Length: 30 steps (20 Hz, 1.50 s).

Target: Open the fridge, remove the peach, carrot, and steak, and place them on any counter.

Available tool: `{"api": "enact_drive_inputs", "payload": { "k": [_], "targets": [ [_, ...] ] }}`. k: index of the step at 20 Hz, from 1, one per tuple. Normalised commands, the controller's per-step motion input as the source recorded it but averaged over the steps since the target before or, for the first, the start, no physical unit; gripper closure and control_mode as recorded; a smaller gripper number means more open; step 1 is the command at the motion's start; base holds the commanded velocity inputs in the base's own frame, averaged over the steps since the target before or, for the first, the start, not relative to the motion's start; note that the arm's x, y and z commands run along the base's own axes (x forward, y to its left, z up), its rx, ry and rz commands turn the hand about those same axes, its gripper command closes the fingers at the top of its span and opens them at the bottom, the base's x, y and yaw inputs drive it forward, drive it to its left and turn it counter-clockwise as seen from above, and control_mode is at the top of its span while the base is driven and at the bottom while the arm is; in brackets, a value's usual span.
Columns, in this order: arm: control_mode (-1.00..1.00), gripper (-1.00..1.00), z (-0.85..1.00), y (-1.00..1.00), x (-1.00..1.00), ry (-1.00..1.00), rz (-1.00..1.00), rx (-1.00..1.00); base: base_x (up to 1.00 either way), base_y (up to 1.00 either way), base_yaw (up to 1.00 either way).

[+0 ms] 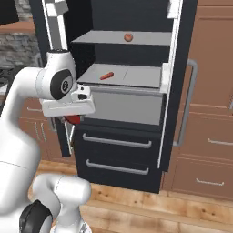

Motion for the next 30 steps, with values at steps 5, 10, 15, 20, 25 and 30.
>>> {"api": "enact_drive_inputs", "payload": {
  "k": [5,10,15,20,25,30],
  "targets": [
    [1.0,1.0,0.0,0.0,0.0,0.0,0.0,0.0,-0.06,1.0,0.0],
    [1.0,1.0,0.0,0.0,0.0,0.0,0.0,0.0,0.09,1.0,0.03],
    [1.0,1.0,0.0,0.0,0.0,0.0,0.0,0.0,0.45,1.0,0.13],
    [1.0,1.0,0.0,0.0,0.0,0.0,0.0,0.0,1.0,1.0,0.11],
    [1.0,1.0,0.0,0.0,0.0,0.0,0.0,0.0,0.46,0.99,0.48],
    [1.0,1.0,0.0,0.0,0.0,0.0,0.0,0.0,0.35,0.8,0.56]
  ]
}}
